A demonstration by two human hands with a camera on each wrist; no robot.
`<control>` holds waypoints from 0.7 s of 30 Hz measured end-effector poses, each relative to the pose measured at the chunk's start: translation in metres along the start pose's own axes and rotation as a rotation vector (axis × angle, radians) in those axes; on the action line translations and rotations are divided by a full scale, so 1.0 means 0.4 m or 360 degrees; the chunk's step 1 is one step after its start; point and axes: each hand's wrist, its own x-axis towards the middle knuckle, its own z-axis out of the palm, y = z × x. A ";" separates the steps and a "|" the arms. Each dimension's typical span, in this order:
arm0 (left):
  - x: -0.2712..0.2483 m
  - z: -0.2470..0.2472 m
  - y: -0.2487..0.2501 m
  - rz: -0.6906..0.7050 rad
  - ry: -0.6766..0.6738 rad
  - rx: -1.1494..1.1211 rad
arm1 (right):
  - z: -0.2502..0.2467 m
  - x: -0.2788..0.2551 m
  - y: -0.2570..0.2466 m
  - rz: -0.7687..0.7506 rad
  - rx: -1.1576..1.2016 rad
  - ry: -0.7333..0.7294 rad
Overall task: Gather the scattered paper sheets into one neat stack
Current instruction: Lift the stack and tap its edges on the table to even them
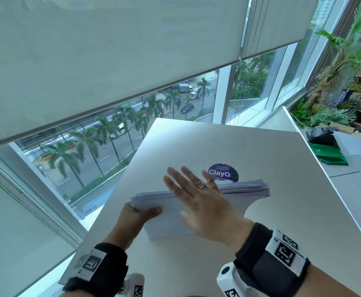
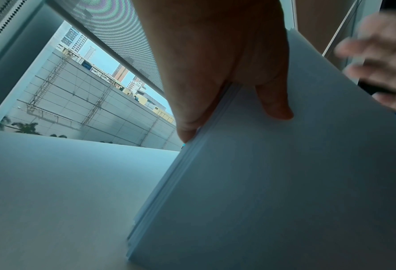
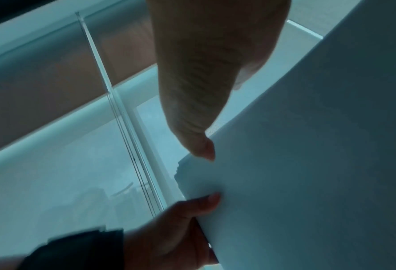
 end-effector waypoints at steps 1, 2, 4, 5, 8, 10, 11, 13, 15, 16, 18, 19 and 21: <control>0.000 -0.002 -0.001 0.0002 -0.0008 -0.0008 | 0.011 0.004 -0.002 -0.0052 -0.0023 -0.0037; -0.001 -0.002 0.000 -0.0002 -0.0015 -0.0017 | 0.017 0.003 -0.002 -0.0063 -0.0040 -0.0054; -0.002 -0.005 0.001 0.0002 -0.0033 -0.0006 | 0.012 -0.001 0.009 0.0076 -0.0035 -0.0071; -0.002 -0.005 0.000 0.0004 -0.0040 0.0003 | 0.005 -0.004 0.016 0.0174 -0.0016 -0.0101; 0.000 -0.007 -0.004 -0.0017 -0.0040 0.0000 | -0.017 -0.023 0.054 0.0366 0.0047 -0.0231; 0.004 -0.010 -0.008 -0.0024 -0.0029 0.0016 | -0.035 -0.047 0.078 0.0492 0.0040 -0.0371; 0.005 -0.012 -0.009 -0.0028 -0.0027 0.0022 | -0.044 -0.060 0.089 0.0570 0.0012 -0.0309; 0.006 -0.011 -0.010 -0.0031 -0.0030 0.0016 | -0.061 -0.081 0.114 0.0773 0.0008 -0.0159; 0.007 -0.010 -0.012 -0.0044 -0.0036 0.0008 | -0.071 -0.102 0.139 0.0912 0.0041 -0.0335; 0.006 -0.008 -0.011 -0.0042 -0.0045 -0.0003 | -0.078 -0.110 0.147 0.0966 0.0092 -0.0512; 0.002 -0.005 -0.010 -0.0028 -0.0064 -0.0022 | -0.083 -0.117 0.161 0.1011 0.0107 -0.0657; 0.000 -0.004 -0.010 -0.0022 -0.0067 -0.0022 | -0.085 -0.110 0.163 0.1001 0.0099 -0.0610; -0.007 -0.003 -0.008 -0.0011 -0.0058 -0.0021 | -0.084 -0.079 0.160 0.0888 0.0083 -0.0584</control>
